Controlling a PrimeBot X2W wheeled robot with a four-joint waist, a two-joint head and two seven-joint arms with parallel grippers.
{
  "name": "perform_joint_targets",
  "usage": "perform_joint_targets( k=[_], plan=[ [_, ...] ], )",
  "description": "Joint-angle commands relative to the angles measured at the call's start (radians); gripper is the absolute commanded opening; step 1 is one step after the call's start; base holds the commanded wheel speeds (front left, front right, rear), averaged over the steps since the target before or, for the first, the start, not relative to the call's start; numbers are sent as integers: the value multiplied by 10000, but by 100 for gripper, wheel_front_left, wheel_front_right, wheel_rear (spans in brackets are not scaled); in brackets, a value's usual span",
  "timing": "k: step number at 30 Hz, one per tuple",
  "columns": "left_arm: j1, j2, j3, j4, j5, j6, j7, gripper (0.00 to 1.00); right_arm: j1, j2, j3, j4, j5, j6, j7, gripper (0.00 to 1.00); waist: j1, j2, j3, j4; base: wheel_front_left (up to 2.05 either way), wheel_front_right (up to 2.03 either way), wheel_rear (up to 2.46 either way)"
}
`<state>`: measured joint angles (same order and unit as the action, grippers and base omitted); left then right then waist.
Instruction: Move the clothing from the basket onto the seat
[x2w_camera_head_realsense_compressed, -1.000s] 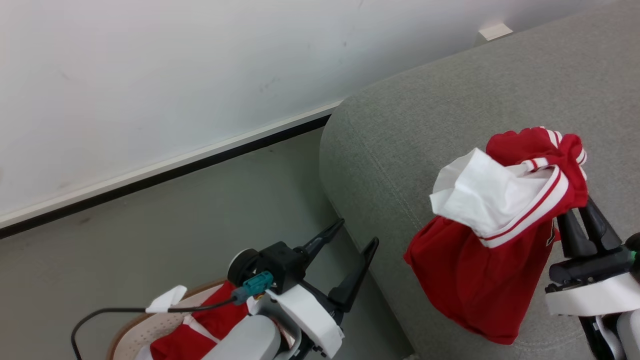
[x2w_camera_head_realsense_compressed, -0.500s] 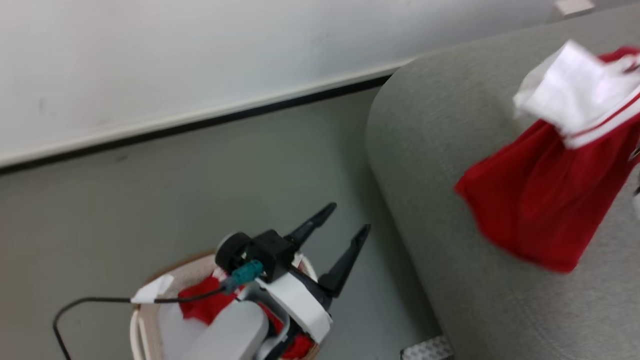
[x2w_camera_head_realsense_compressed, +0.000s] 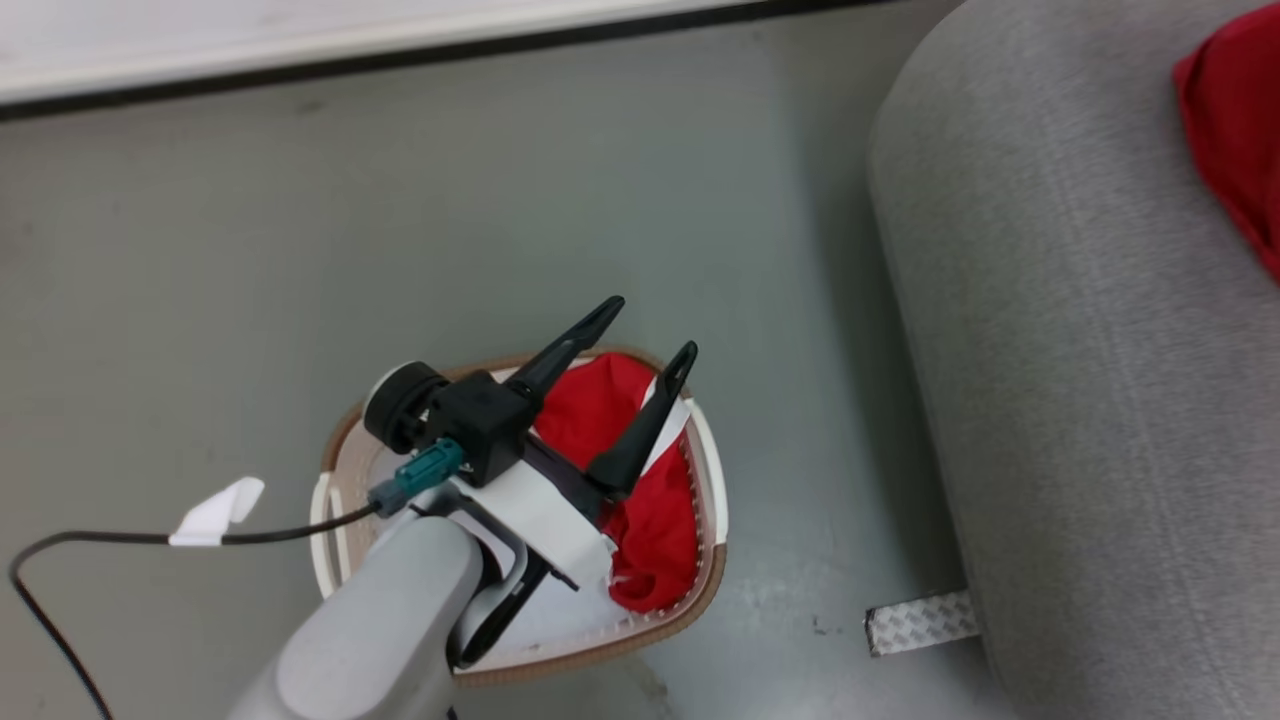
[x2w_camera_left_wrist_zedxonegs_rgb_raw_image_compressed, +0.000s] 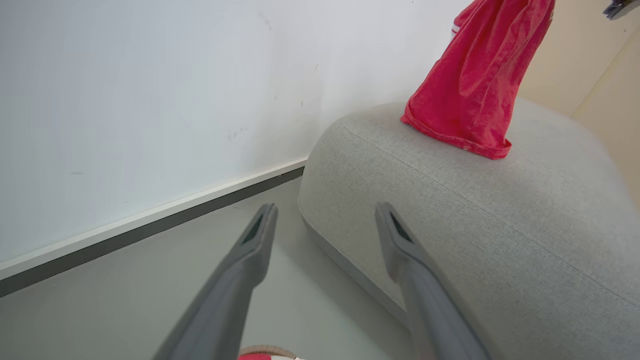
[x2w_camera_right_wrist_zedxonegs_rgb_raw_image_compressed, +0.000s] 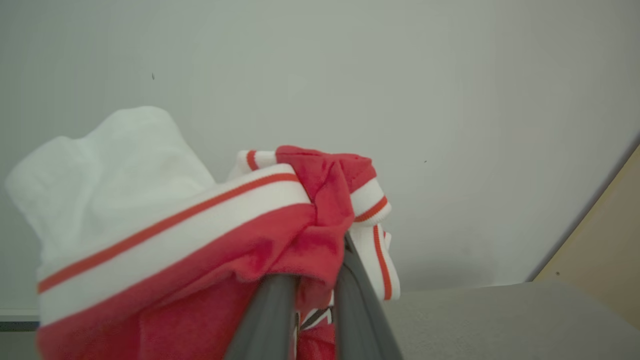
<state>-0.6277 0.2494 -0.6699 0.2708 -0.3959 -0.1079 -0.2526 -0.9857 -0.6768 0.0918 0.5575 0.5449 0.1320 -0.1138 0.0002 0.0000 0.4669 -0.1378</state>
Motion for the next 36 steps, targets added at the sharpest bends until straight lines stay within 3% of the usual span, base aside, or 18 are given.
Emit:
perform_joint_targets(
  k=[1,8,14,20,21,23,30,36],
  plan=[
    [-111,132,26,-65,66,32,34,100,-178,-58,165,292,-157,-25,135,0,-2,0,523,295,0,0,0],
    [-274,260,-16,-134,214,90,34,100,38,47,1021,1793,-281,-25,900,0,-2,0,1005,304,0,0,0],
    [-359,249,-14,-68,175,99,-2,100,366,125,1772,2879,464,-25,1934,0,-2,0,1102,265,0,0,0],
    [-396,313,-15,55,186,124,-30,100,384,18,2317,3279,915,-25,1949,2,-2,0,1018,143,0,0,0],
    [-366,303,-23,86,180,125,-27,100,354,-14,2414,3379,949,-25,1984,20,-2,0,960,113,0,0,0],
    [-284,269,-46,158,143,130,-35,100,252,5,2542,3636,970,-25,2080,100,-2,0,789,61,0,0,0],
    [193,27,-34,687,-32,292,-95,100,361,226,3476,3990,987,-25,2180,100,-2,0,-671,-94,0,0,0],
    [798,-92,264,1128,-375,486,-118,100,619,-377,4693,3061,1185,-25,2120,100,-2,0,-2215,-63,0,0,0]
  ],
)
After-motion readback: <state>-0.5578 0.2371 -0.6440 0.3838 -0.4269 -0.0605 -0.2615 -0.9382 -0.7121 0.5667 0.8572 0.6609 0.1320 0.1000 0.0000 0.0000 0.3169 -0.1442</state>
